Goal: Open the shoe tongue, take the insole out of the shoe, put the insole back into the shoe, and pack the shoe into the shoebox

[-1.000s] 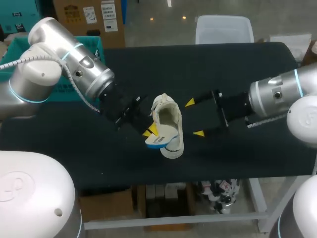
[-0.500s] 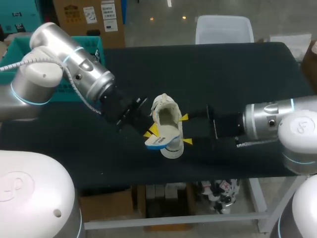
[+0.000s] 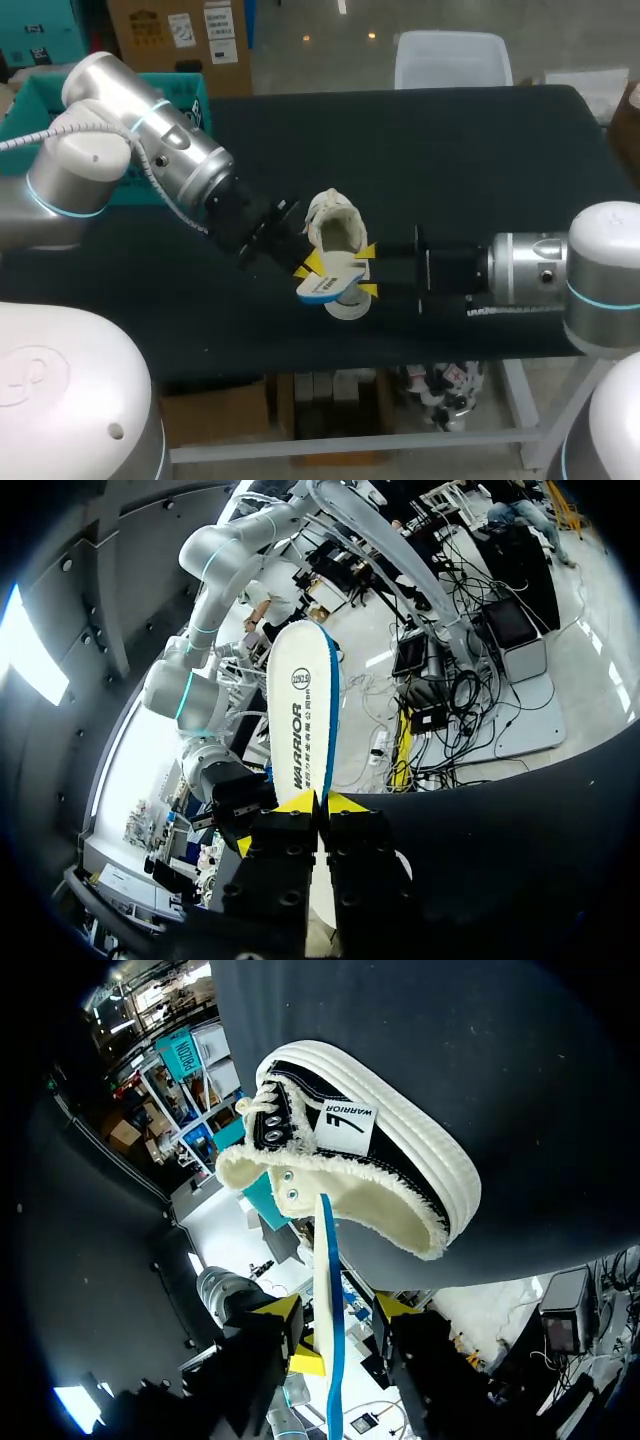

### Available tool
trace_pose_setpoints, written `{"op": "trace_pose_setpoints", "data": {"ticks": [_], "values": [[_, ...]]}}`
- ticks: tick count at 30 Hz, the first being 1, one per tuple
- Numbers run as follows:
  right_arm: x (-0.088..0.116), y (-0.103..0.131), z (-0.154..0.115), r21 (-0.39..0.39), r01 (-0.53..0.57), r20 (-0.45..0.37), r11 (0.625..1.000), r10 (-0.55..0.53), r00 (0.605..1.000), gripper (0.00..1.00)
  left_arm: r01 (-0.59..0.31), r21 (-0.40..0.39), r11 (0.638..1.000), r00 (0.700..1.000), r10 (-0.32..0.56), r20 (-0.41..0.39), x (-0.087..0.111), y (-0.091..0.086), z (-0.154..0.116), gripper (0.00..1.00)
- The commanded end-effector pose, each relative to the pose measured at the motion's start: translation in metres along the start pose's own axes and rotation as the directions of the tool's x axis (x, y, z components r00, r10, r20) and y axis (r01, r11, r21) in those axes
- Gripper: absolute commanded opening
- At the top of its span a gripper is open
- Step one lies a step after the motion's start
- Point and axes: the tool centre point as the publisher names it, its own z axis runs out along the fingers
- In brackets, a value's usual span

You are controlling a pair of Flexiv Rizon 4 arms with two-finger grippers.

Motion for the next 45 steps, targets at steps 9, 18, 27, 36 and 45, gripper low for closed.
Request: {"op": "trace_pose_setpoints", "data": {"ticks": [9,18,27,36,45], "values": [[-0.006,0.014,0.007,0.059,-0.012,-0.010,0.998,0.013,1.000,0.37,-0.006,0.017,1.000,1.000,0.005,0.015,0.006,0.002,0.002,0.00],[-0.003,0.016,0.013,0.081,-0.003,-0.012,0.997,0.004,1.000,0.00,0.000,0.007,1.000,1.000,0.000,0.010,0.008,0.005,0.003,0.00],[-0.004,0.018,0.017,0.097,0.003,-0.029,0.995,0.000,1.000,0.00,0.046,-0.056,0.997,0.998,-0.043,0.052,0.012,0.014,0.002,0.21],[-0.003,0.017,0.016,0.098,0.012,-0.046,0.995,-0.008,0.999,0.00,0.095,-0.142,0.985,0.986,-0.074,0.151,0.019,0.024,-0.003,0.48],[-0.004,0.015,0.013,0.101,0.012,-0.069,0.995,-0.005,0.998,0.00,0.165,-0.156,0.974,0.968,-0.129,0.216,0.027,0.049,0.000,0.37]]}}
